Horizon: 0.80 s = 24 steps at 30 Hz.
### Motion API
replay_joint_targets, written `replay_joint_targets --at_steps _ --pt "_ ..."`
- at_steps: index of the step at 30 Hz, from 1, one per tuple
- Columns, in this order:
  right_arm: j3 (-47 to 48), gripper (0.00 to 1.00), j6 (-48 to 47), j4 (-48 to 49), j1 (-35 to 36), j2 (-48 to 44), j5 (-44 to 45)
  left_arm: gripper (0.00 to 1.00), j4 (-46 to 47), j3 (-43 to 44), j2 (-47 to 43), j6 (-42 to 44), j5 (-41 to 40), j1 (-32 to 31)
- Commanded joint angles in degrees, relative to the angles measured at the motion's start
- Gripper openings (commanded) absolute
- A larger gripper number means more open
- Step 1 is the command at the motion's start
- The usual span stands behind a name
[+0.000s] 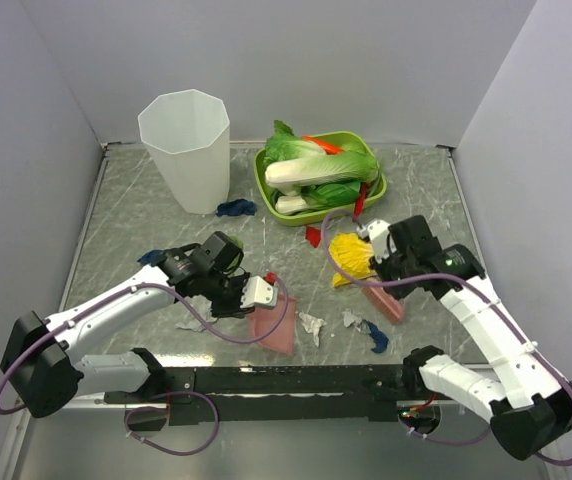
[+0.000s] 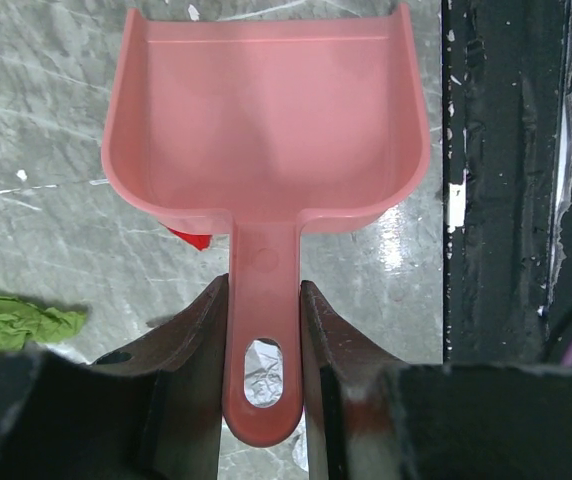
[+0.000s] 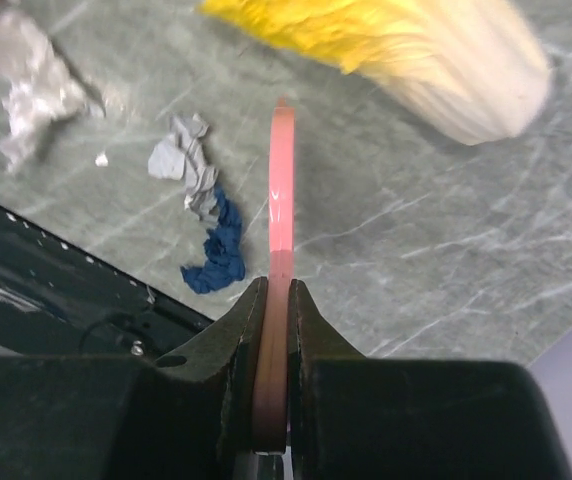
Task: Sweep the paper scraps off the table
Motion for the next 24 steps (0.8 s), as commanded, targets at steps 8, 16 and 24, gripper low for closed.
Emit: replay_joint_targets --at_steps 8,16,24 --pt "-9.8 0.00 0.1 3.7 9.7 -4.2 6.5 0.01 -0.6 2.1 2.5 -1.5 1.3 -3.1" --pt "-2.5 0.00 2.4 4.0 14.4 4.3 4.5 0.01 3.0 2.9 6.8 -7.0 1.3 -5.3" --pt "6.2 0.00 12.3 5.0 15.1 16.3 -3.2 0.01 12.4 3.9 9.8 -19.0 -1.2 -9.1"
